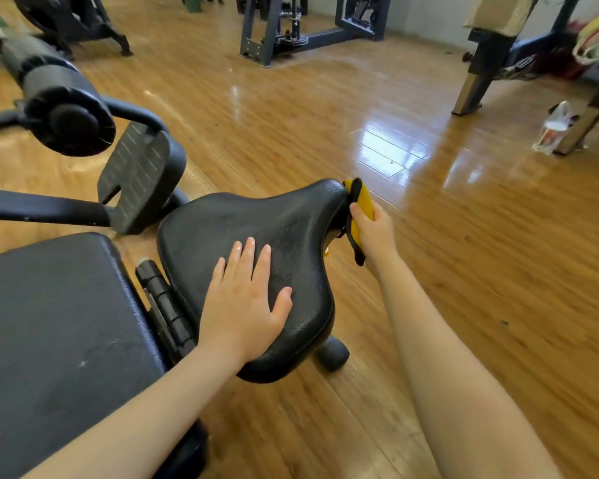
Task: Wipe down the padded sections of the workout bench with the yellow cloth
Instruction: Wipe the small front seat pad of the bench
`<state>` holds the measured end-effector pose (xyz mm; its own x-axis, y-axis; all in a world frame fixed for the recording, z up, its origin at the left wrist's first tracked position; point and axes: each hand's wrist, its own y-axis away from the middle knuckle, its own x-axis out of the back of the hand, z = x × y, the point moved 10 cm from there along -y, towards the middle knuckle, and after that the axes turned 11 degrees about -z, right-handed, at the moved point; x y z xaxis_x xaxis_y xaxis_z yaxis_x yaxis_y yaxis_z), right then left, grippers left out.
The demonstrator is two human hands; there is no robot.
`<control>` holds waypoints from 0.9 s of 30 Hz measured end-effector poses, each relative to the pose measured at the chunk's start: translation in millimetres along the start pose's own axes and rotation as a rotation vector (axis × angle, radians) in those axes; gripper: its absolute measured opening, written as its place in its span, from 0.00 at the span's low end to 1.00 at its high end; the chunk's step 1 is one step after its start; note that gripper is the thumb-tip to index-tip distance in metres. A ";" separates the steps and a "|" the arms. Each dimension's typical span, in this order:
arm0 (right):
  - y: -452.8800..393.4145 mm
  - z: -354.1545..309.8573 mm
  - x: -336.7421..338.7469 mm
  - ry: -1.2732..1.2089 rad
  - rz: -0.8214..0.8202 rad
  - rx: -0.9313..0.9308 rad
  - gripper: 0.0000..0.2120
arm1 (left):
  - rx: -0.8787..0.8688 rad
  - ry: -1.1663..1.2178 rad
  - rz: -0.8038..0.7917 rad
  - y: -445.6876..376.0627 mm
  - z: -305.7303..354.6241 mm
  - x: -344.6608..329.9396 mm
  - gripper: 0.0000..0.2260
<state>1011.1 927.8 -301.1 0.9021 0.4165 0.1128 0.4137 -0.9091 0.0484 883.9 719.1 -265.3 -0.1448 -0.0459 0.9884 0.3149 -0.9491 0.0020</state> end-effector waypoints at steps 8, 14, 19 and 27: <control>-48.1 -60.4 -28.1 0.113 -0.139 0.096 0.12 | -0.004 0.032 -0.014 1.9 1.8 1.5 0.35; -51.8 -79.2 -54.9 0.671 -0.308 0.086 0.13 | -0.013 0.029 -0.024 1.2 -0.8 2.5 0.36; -19.8 -35.6 -14.1 0.200 -0.048 -0.009 0.13 | -0.016 0.057 -0.011 1.9 1.0 2.4 0.35; -62.1 -45.9 -38.1 0.320 -0.212 -0.082 0.17 | -0.012 0.067 -0.030 0.4 0.6 0.6 0.35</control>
<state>945.4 968.3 -262.8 0.7087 0.5848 0.3948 0.5637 -0.8058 0.1817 884.5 718.8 -264.6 -0.2164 -0.0377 0.9756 0.2987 -0.9539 0.0294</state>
